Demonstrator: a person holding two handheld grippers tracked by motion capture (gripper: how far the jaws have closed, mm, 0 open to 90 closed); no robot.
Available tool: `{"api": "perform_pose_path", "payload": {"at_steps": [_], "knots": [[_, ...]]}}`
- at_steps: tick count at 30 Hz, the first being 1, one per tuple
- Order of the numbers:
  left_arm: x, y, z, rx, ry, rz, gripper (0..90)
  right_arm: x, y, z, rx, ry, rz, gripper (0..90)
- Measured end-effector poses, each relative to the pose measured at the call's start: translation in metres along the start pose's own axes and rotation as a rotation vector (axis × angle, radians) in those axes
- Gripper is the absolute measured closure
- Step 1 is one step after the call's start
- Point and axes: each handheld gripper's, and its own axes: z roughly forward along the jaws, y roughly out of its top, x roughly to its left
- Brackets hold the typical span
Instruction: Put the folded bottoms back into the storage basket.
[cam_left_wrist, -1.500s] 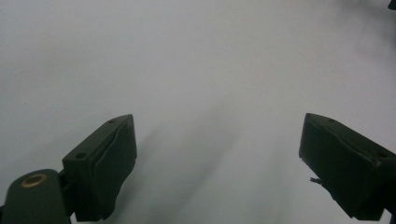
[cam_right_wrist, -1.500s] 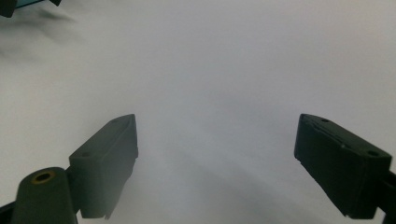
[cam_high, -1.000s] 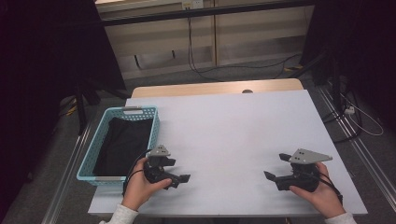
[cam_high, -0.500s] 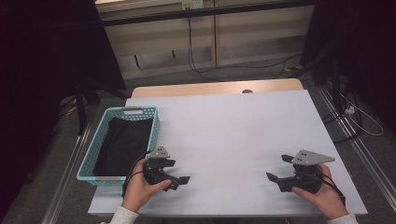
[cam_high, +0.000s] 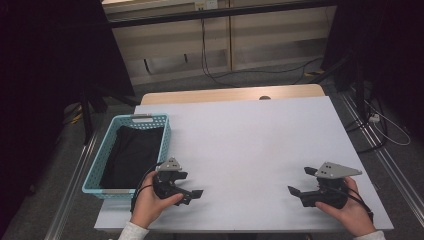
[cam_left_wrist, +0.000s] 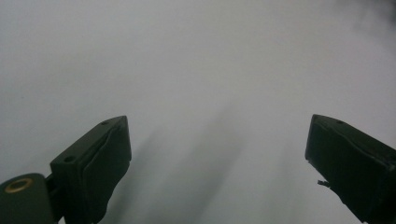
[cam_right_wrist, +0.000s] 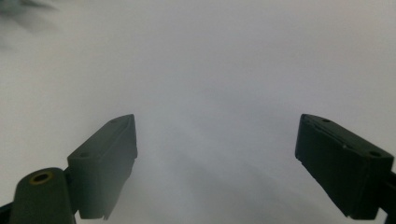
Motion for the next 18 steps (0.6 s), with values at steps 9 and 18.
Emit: {"api": "perform_pose_path", "payload": {"at_steps": [9, 18], "knots": [[0.0001, 0.0001, -0.0002, 0.002, -0.001, 0.005, 6.9, -0.0009, -0.0033, -0.0023, 0.007, -0.003, 0.000, 12.3], [-0.0003, 0.0000, 0.0003, 0.007, -0.002, 0.008, 6.9, -0.0007, -0.0046, -0.0016, 0.011, -0.003, 0.000, 12.3]]}}
